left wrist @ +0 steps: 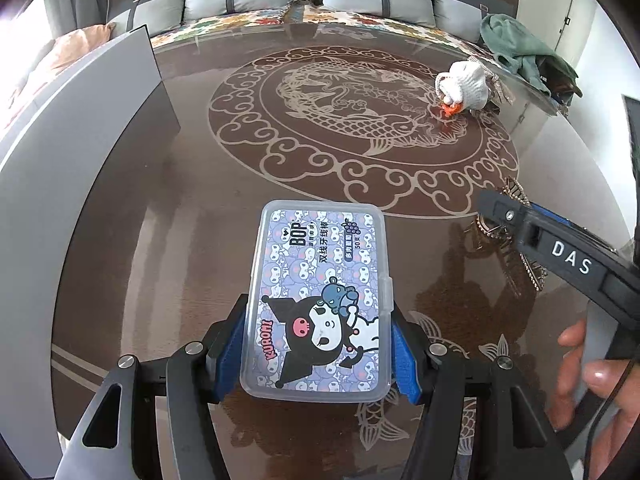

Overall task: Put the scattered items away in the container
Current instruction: 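Lift the Kuromi box with the left gripper while the right grasps the gold beaded strap, then carry the Kuromi box and gold strap toward the cardboard box with both grippers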

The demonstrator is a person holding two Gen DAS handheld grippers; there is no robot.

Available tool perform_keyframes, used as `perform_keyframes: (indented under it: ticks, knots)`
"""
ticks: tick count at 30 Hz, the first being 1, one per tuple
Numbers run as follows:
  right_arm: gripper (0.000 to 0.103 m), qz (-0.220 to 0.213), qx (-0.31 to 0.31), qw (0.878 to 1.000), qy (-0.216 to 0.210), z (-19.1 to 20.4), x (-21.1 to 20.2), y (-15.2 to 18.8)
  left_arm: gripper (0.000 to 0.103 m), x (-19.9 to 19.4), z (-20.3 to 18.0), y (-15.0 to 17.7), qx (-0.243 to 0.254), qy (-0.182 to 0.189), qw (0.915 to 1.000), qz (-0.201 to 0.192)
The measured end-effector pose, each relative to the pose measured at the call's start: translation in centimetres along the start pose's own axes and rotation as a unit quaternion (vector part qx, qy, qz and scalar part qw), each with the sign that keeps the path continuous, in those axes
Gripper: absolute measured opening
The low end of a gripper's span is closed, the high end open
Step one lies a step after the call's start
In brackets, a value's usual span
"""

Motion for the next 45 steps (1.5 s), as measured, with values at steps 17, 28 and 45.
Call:
perform_keyframes:
  ticks: [17,28,45]
  knots:
    - [0.043,-0.032,-0.007,0.999,-0.004,-2.8,-4.4,3.0,0.060,-1.5,0.2,1.0,-0.019,0.009,0.9995,-0.023]
    - [0.043,-0.039,-0.029,0.998,-0.045,-1.6,-8.3,6.1,0.060,-5.6,-0.5,2.4,-0.014,0.017,0.9983,-0.053]
    - [0.043,-0.058,-0.052,0.995,-0.061,0.0,-9.8,6.7,0.060,-7.5,-1.2,3.1,0.008,-0.029,0.9977,-0.060]
Point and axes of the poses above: each gripper's, at about its wrist camera, not at the fingertips, and x roughly the way its jaws point, z to its left, y to its underside, the point moved 1 cm from there along x, roughly the way its jaws point, and after that the axes turned 14 degrees about x, right-handed, at the moved point
